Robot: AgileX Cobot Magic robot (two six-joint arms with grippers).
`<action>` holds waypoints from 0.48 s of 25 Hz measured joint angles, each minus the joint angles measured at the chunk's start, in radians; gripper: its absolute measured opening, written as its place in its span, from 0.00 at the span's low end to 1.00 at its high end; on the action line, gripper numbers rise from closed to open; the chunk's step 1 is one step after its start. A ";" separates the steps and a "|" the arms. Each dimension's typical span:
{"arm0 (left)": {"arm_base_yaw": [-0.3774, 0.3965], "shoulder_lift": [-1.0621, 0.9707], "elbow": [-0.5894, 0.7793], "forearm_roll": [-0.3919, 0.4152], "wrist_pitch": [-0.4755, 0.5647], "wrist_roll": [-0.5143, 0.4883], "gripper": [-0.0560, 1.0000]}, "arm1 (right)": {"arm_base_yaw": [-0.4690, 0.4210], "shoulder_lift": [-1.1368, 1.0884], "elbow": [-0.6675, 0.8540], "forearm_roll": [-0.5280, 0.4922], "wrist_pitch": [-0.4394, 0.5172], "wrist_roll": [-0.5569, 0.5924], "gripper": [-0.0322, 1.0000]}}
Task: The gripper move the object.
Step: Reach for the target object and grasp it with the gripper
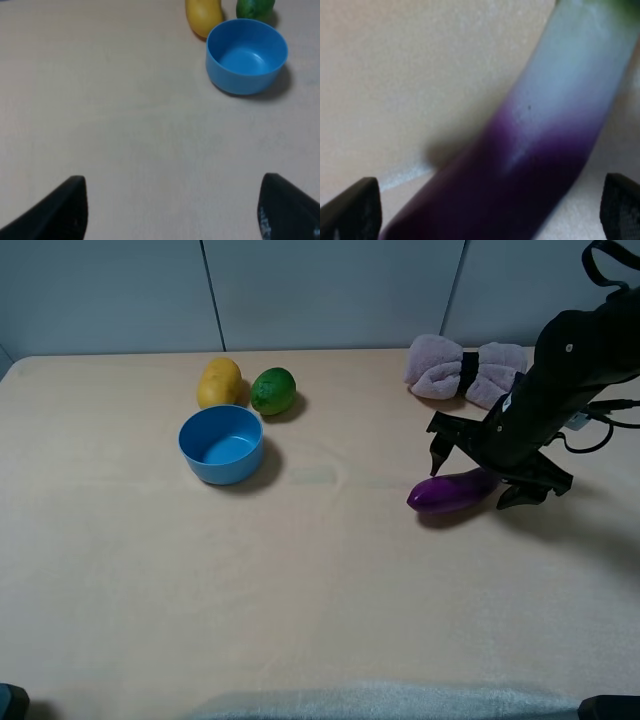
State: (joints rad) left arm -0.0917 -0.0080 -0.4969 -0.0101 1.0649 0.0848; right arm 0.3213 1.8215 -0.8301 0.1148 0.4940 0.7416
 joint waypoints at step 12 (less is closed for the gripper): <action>0.000 0.000 0.000 0.000 0.000 0.000 0.78 | 0.000 0.027 -0.010 0.000 -0.014 -0.002 0.65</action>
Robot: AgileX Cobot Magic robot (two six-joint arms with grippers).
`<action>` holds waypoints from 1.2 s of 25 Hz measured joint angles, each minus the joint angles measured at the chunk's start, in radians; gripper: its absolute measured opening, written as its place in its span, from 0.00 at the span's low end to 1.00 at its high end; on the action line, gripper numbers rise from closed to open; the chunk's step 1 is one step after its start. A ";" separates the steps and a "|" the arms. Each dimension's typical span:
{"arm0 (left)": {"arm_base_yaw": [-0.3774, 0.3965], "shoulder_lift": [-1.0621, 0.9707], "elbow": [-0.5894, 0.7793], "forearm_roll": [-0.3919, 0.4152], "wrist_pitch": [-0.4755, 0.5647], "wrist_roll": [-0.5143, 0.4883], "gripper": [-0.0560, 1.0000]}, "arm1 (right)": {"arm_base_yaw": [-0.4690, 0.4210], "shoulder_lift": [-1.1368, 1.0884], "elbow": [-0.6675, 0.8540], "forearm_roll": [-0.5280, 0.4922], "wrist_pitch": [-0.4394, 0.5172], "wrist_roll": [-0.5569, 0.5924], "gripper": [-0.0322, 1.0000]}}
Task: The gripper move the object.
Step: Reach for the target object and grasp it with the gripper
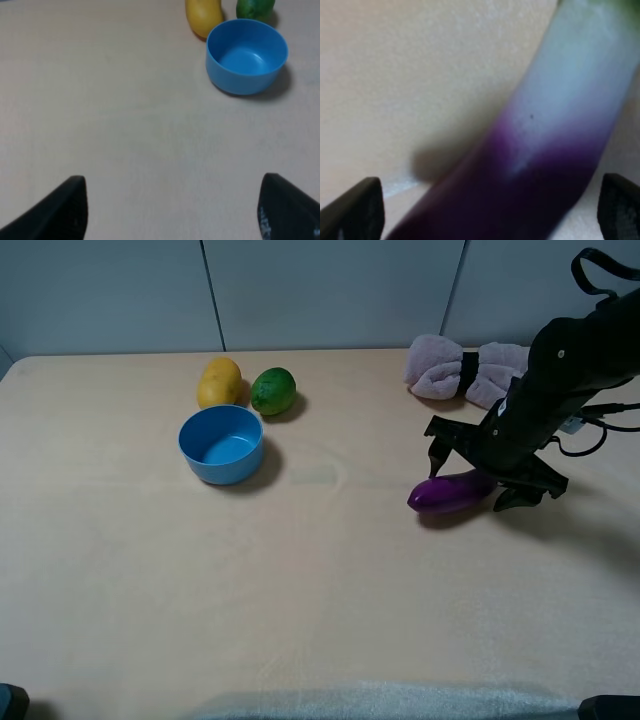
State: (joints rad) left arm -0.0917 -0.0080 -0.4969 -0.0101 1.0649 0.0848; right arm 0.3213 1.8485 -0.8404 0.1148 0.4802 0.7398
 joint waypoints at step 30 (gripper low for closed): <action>0.000 0.000 0.000 0.000 0.000 0.000 0.78 | 0.000 0.009 -0.008 -0.019 -0.008 -0.022 0.65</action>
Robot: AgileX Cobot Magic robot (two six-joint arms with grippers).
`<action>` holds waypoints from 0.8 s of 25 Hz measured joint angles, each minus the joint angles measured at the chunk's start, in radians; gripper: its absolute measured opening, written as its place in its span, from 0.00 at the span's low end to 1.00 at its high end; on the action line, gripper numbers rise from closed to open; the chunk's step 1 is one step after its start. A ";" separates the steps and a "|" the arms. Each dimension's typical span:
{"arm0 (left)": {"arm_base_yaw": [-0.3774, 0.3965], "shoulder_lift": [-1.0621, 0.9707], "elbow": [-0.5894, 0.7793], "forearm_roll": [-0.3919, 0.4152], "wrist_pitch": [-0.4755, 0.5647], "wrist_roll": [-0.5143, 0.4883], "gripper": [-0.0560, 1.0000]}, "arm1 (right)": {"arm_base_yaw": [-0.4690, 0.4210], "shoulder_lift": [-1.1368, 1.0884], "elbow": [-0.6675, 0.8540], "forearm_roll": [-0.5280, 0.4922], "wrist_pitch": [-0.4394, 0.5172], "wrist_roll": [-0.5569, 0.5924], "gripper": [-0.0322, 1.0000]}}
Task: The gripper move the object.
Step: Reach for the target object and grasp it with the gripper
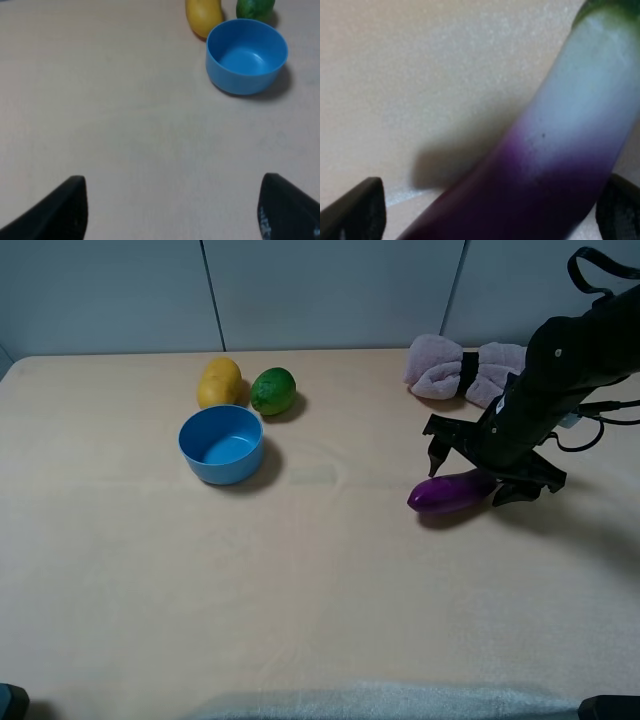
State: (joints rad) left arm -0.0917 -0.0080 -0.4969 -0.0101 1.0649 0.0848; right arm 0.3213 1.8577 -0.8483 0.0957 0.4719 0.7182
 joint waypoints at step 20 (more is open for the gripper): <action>0.000 0.000 0.000 0.000 0.000 0.000 0.78 | 0.000 0.032 -0.001 -0.015 -0.003 0.000 0.64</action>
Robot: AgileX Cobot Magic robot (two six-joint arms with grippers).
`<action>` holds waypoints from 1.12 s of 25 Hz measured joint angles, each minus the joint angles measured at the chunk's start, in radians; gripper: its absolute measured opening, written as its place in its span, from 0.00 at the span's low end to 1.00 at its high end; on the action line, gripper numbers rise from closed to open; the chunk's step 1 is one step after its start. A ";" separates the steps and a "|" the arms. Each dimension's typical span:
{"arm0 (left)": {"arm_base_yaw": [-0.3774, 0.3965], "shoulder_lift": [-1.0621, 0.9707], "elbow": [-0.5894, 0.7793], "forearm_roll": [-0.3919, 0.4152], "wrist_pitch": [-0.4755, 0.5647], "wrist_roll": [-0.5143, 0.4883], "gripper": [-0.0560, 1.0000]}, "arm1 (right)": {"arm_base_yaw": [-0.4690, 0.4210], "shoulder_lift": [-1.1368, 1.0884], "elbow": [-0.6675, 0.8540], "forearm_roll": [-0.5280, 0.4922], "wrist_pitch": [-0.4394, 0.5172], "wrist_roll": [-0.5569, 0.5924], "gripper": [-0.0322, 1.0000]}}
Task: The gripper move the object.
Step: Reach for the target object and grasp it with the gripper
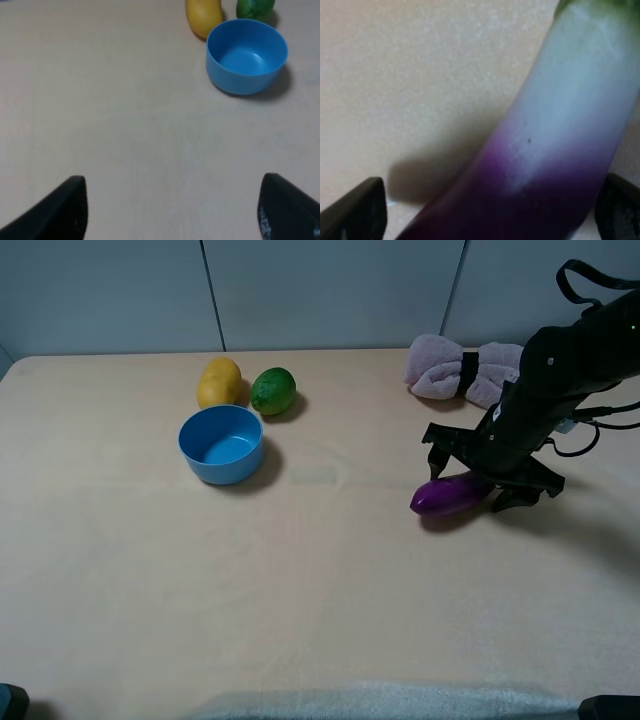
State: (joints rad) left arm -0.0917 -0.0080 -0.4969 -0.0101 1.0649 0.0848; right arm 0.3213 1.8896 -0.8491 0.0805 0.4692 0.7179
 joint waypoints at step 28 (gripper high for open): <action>0.000 0.000 0.000 0.000 0.000 0.000 0.78 | 0.000 0.000 0.000 0.000 0.012 -0.008 0.39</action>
State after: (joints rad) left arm -0.0917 -0.0080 -0.4969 -0.0101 1.0649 0.0848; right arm 0.3213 1.8896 -0.8491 0.0807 0.4810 0.7097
